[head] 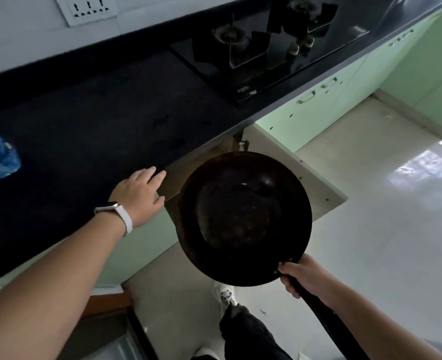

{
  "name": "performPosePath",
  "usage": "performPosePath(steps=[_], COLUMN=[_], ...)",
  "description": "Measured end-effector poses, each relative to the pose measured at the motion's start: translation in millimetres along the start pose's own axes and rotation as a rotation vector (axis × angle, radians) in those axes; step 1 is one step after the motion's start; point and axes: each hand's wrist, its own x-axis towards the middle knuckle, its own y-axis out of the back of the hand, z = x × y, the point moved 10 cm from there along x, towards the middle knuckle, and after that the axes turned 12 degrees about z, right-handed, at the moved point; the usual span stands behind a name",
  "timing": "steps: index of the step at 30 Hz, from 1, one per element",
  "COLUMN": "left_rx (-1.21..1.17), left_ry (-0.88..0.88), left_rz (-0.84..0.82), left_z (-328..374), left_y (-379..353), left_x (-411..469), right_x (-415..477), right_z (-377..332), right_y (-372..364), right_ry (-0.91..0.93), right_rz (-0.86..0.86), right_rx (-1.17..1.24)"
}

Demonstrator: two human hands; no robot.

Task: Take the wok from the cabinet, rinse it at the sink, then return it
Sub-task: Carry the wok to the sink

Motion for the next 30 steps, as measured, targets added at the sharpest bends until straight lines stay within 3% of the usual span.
performPosePath(steps=[9, 16, 26, 30], left_rx=[-0.359, -0.827, -1.152, -1.475], left_ry=[0.093, 0.355, 0.573, 0.761], left_rz=[-0.19, -0.084, 0.064, -0.074], left_z=[50, 90, 150, 199], left_y=[61, 105, 149, 136], left_x=[-25, -10, 70, 94], right_x=[-72, -78, -43, -39], right_z=[-60, -107, -163, -173], right_y=[47, 86, 174, 218], right_ry=[0.055, 0.136, 0.223, 0.253], right_rz=[-0.001, -0.035, -0.036, -0.006], right_rx=[0.079, 0.108, 0.111, 0.117])
